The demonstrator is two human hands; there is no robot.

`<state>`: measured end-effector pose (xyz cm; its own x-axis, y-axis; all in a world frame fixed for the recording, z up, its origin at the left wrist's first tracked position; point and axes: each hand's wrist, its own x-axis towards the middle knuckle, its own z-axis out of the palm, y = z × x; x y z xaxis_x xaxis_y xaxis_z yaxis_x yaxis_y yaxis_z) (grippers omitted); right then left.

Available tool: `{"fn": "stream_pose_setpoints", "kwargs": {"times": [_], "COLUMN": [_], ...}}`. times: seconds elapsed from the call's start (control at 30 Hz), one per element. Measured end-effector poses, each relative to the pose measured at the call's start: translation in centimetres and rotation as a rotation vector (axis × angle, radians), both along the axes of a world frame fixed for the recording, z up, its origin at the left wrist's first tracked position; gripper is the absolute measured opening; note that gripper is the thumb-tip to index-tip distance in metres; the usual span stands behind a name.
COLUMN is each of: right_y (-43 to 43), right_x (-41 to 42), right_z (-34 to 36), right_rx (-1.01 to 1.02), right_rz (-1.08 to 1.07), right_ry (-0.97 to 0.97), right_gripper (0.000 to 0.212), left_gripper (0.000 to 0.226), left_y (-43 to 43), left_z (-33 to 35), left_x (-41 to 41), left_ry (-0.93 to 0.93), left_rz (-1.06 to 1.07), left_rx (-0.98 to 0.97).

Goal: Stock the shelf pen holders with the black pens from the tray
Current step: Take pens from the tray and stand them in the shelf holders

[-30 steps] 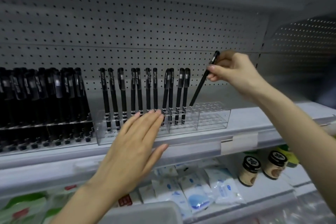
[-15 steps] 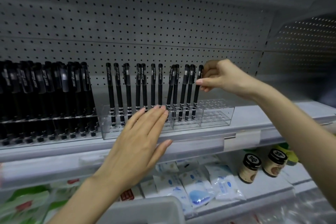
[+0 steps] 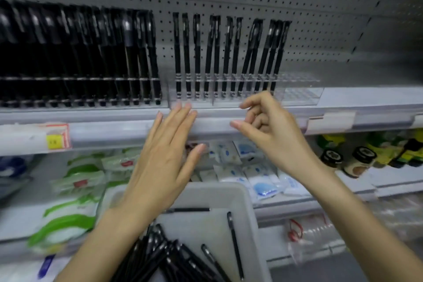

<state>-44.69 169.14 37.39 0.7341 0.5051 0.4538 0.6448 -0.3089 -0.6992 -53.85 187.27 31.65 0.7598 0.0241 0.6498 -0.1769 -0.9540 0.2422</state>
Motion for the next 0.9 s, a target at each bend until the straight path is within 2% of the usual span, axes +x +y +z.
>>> {"fn": "stream_pose_setpoints", "kwargs": {"times": [0.1,0.23,0.37,0.5,0.63,0.9], "right_y": [2.9,6.6,9.0,10.4,10.6,10.6], "right_x": [-3.0,-6.1,-7.8,-8.3,-8.8,-9.6], "right_z": [-5.2,-13.8,-20.0,-23.4,-25.1,-25.9], "right_rx": [-0.033,-0.318,-0.441,-0.574,-0.578,-0.606], "right_rz": [0.131,0.278,0.276,0.238,0.176,0.109], "right_ry": [0.13,0.318,0.432,0.417,0.375,0.325], "right_gripper": [0.025,0.023,0.028,0.032,0.034,0.041], "left_gripper": [0.058,0.059,0.059,0.053,0.061,0.068], "left_y": [1.8,4.5,5.9,6.3,6.0,6.0], "left_z": [-3.3,-9.7,-13.7,-16.1,-17.9,-18.0], "left_x": [-4.2,-9.8,-14.0,-15.6,-16.2,-16.2], "left_ry": [0.039,0.165,0.23,0.317,0.442,0.473], "left_rz": [0.075,0.253,0.366,0.434,0.417,0.395], "left_rx": [-0.14,-0.343,-0.484,-0.549,-0.594,-0.623]}}
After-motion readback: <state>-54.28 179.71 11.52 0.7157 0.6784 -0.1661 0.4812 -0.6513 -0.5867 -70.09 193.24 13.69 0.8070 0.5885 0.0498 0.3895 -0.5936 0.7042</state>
